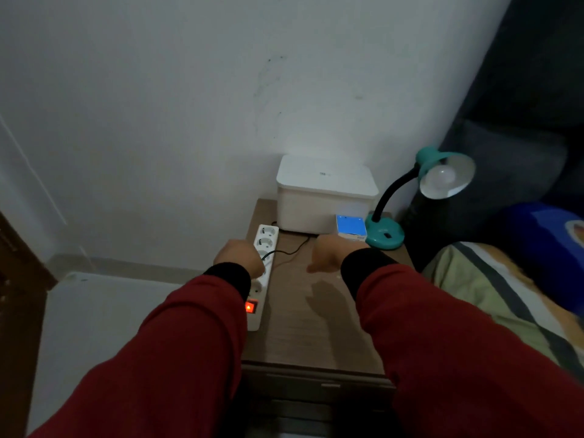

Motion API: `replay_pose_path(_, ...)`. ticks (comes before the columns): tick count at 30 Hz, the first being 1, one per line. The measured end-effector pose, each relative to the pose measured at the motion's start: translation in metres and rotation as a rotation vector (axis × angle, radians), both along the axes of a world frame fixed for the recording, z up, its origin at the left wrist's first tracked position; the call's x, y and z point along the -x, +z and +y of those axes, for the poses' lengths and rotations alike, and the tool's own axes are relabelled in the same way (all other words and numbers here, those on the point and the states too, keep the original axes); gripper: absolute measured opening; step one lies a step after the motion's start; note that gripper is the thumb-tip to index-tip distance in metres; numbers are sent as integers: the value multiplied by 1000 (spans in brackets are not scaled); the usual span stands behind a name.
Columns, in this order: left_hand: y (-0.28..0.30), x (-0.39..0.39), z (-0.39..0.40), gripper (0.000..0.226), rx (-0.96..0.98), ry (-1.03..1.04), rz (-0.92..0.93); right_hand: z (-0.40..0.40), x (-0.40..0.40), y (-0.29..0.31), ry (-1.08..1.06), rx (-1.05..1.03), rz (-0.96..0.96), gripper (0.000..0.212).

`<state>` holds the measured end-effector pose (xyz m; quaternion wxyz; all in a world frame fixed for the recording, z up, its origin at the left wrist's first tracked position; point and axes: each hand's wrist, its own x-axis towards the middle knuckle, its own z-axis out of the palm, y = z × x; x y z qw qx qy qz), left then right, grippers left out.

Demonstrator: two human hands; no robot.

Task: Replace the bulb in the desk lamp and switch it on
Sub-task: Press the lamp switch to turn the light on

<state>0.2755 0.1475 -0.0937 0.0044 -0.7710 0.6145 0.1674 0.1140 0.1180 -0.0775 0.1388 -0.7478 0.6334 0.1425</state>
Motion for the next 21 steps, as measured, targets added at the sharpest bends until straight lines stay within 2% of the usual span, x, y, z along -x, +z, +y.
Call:
replay_pose_path(5, 32, 31, -22, 41, 50, -22, -16, -7, 38, 29, -42, 42, 4, 49)
replay_pose_path(12, 64, 92, -53, 35, 114, -168, -59, -21, 104, 56, -150, 87, -34, 56)
replay_pose_path(21, 63, 188, -88, 28, 146, -264, 12, -45, 194, 49, -307, 85, -124, 53)
